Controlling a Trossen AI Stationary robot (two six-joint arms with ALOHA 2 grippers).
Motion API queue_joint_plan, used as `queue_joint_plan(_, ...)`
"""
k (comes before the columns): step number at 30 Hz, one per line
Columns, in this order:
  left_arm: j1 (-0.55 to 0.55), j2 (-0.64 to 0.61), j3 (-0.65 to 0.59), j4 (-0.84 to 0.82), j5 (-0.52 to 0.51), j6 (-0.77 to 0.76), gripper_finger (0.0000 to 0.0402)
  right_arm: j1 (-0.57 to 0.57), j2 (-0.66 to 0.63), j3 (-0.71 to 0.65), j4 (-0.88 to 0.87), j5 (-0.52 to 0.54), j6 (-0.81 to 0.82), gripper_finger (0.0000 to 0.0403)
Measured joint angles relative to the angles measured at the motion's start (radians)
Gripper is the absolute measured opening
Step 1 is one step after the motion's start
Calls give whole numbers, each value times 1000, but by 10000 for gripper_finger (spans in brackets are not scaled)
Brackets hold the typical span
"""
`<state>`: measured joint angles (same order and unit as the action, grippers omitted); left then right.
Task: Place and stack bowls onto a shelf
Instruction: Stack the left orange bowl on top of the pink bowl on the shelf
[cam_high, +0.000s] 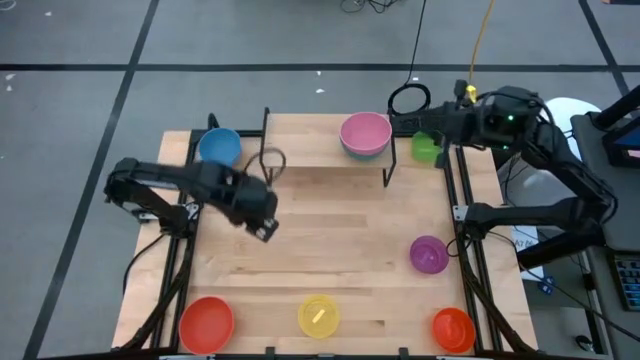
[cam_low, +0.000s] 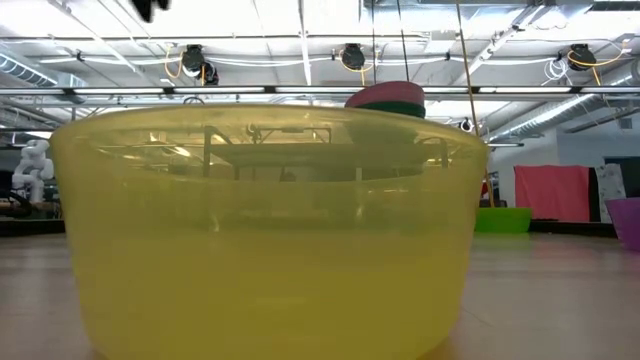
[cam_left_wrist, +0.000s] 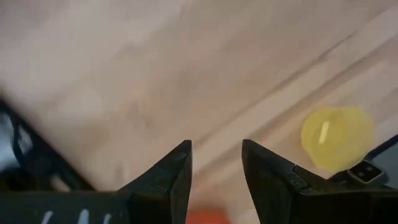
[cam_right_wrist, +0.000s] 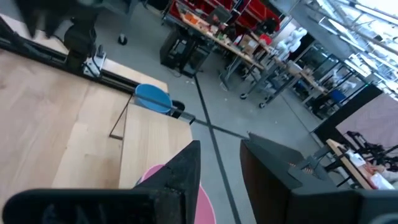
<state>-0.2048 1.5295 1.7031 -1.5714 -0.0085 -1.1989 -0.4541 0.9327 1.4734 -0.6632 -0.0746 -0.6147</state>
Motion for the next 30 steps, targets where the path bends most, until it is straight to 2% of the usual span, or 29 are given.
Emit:
queue_joint_plan(5,-152,11,-73,1,42,-290,145,0,-13,0,0,0,12,105)
queue_joint_plan(12,-375,11,-140,11,47,-809,145,0,-6,0,2,0,82,105)
queue_joint_plan(15,-467,10,-172,77,46,-1029,145,0,3,0,17,0,128,105)
queue_joint_plan(18,-551,11,-218,178,19,-1185,145,0,10,0,40,-2,171,105)
queue_joint_plan(23,-629,11,-337,382,12,-1223,145,0,16,0,77,-3,205,105)
queue_joint_plan(30,-681,11,-517,562,9,-1238,145,0,16,0,98,-4,211,105)
